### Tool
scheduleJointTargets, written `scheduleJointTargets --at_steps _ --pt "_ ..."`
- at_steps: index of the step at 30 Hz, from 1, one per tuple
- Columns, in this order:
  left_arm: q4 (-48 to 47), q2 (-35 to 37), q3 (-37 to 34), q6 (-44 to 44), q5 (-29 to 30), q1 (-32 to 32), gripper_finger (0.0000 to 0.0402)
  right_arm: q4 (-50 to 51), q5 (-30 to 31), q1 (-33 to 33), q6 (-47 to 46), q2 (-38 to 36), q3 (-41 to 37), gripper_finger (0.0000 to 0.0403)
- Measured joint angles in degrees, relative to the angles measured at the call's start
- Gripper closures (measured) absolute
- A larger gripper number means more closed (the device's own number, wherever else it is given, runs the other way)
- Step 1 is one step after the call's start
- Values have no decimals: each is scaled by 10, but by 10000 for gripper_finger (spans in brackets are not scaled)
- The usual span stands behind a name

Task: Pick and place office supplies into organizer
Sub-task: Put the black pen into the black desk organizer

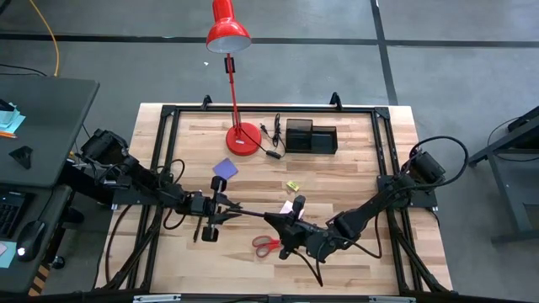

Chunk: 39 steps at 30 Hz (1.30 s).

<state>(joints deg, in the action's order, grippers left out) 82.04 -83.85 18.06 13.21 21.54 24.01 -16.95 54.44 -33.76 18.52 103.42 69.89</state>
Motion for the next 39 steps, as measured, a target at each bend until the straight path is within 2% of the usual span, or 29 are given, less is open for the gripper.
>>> scheduleJointTargets --at_steps 6,15,23,28,32,36,39 --pt "0 0 0 -2 0 0 355 0 1 0 1 0 0 393" --pt "-2 0 0 -4 1 0 329 0 2 0 0 0 0 393" --pt "-4 0 0 -16 1 0 364 1 3 0 0 0 0 393" --pt "-4 0 0 -20 4 0 346 0 3 0 0 0 0 393" --pt "-1 0 0 -30 23 0 336 0 6 0 0 0 0 377" --pt "-1 0 0 -30 23 0 364 3 7 0 -5 0 0 346" --pt "0 0 0 -30 24 0 367 7 9 0 -5 0 0 326"
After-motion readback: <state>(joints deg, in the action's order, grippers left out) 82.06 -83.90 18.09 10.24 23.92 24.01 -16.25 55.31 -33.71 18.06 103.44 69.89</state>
